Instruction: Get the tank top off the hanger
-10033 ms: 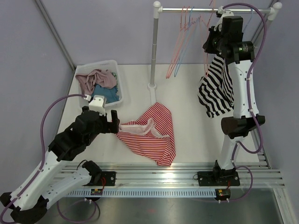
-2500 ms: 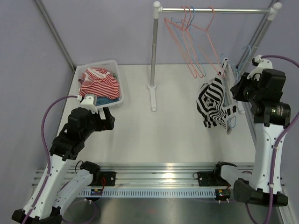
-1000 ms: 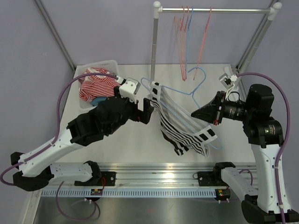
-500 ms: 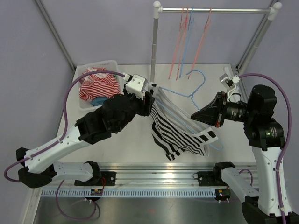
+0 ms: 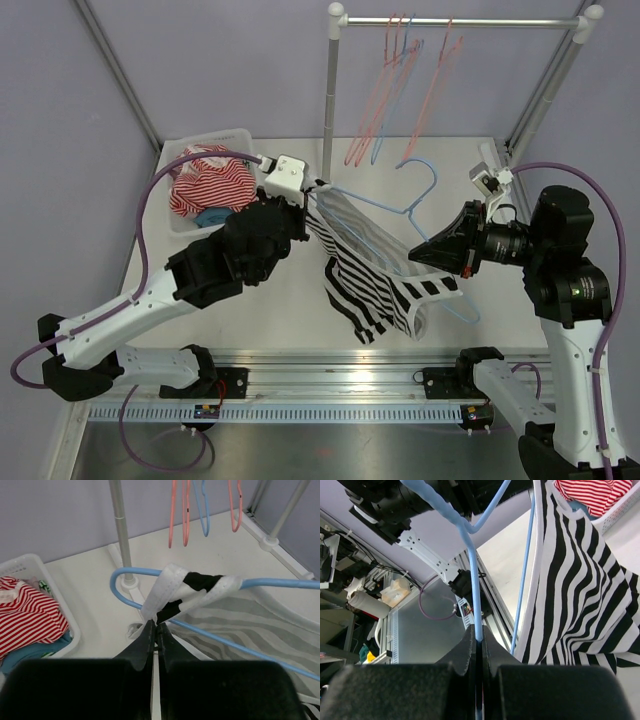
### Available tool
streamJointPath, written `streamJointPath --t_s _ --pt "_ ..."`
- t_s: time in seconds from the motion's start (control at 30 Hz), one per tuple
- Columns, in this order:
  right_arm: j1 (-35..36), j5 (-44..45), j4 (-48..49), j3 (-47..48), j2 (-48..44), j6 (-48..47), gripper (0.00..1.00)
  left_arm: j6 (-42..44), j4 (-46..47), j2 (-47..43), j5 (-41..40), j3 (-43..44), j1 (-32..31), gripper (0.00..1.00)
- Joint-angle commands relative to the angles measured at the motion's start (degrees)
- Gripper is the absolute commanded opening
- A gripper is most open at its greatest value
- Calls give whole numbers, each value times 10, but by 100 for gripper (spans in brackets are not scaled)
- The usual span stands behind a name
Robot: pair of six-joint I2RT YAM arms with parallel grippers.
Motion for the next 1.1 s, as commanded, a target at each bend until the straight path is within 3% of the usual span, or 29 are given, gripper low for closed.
streamJointPath --t_s 0.0,0.13,0.27,0.43,0.53,0.63,0.7,0.8,0.93,1.07 --pt "10 10 -33 18 1 -48 0 -14 20 -8 -119 13 4 0" --pt "19 20 -58 14 10 -76 0 -83 -43 -23 -143 19 55 0" --pt "26 -10 -46 10 11 -81 0 -176 -104 -50 -85 12 132 0" --pt "28 -60 2 2 3 -60 0 -197 -113 -60 -33 10 165 0" --pt "28 -40 95 -25 -18 -1 0 -175 -102 -62 36 1 166 0" --pt "28 35 281 -89 -52 122 0 -149 -25 -92 179 -42 165 0" --pt "28 65 475 -151 -66 229 0 -147 27 -118 268 -86 164 0" --pt "29 143 698 -213 -72 341 1 -134 76 -144 338 -136 148 0" --pt "27 306 915 -260 -50 410 0 -100 81 -152 323 -169 103 0" --pt "28 445 1049 -328 -40 414 0 -108 42 -136 257 -182 91 0"
